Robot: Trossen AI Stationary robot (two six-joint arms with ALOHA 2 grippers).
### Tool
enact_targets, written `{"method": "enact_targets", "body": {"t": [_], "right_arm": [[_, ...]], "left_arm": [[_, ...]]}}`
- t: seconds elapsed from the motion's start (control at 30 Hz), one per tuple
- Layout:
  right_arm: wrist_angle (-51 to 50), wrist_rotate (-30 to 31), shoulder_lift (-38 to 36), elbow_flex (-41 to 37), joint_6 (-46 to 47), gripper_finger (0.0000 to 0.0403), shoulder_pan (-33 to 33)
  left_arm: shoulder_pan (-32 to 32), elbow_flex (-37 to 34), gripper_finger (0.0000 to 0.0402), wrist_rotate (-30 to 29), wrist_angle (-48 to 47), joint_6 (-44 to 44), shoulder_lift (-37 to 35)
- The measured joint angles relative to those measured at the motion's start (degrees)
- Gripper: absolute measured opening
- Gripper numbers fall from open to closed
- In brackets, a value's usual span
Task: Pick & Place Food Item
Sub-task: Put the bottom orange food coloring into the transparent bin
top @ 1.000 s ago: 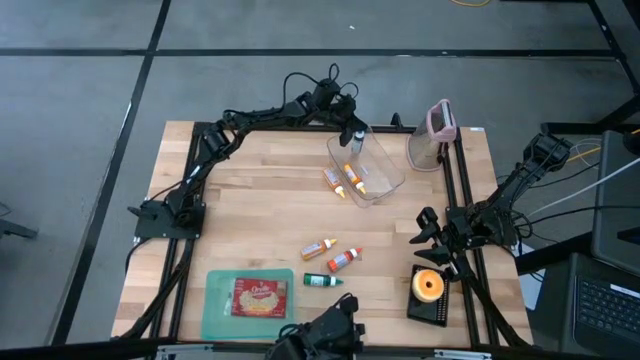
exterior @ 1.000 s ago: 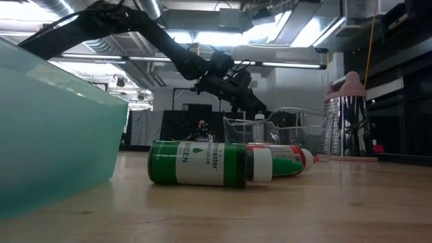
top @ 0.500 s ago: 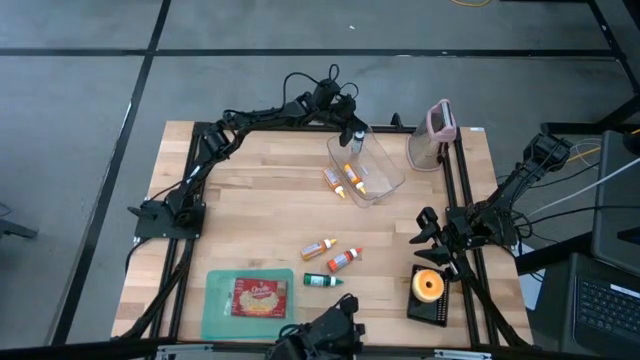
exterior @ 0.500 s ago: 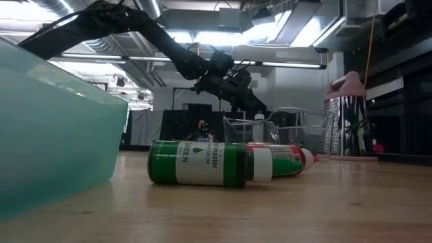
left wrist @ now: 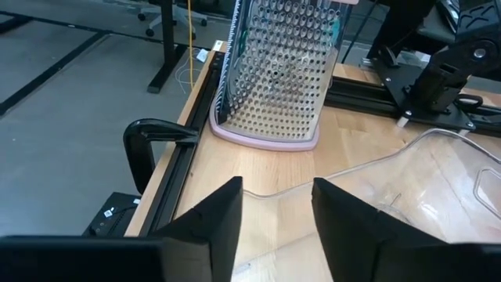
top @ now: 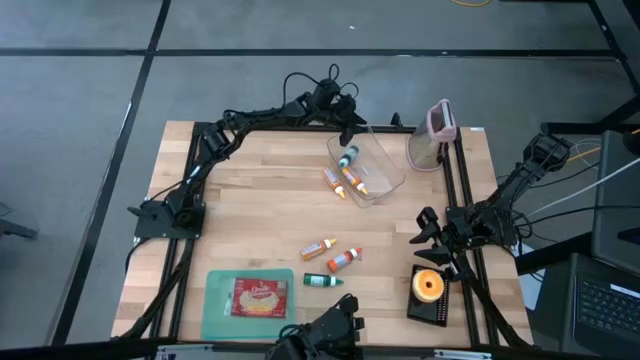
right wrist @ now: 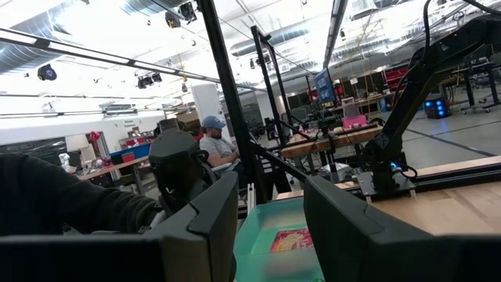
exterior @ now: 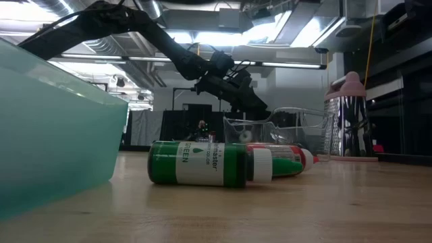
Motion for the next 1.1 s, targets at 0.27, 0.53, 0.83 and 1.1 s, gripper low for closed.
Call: {"method": "enact_targets", "body": {"t": [0.27, 0.53, 0.83, 1.1], "right_arm": [[0.0, 0.0, 0.0, 0.0, 0.0, 0.0146, 0.0], [0.0, 0.0, 0.0, 0.0, 0.0, 0.0146, 0.0], [0.0, 0.0, 0.0, 0.0, 0.0, 0.0146, 0.0], [0.0, 0.0, 0.0, 0.0, 0.0, 0.0146, 0.0]], "left_arm": [[0.0, 0.0, 0.0170, -0.3, 0.0, 0.0, 0.0], [-0.5, 0.0, 0.0145, 0.0, -0.3, 2.3, 0.0], [-1.2, 1.0, 0.0003, -1.2, -1.3, 4.1, -0.3], [-1.3, 1.9, 0.0046, -0.1, -0.5, 2.9, -0.3]]}}
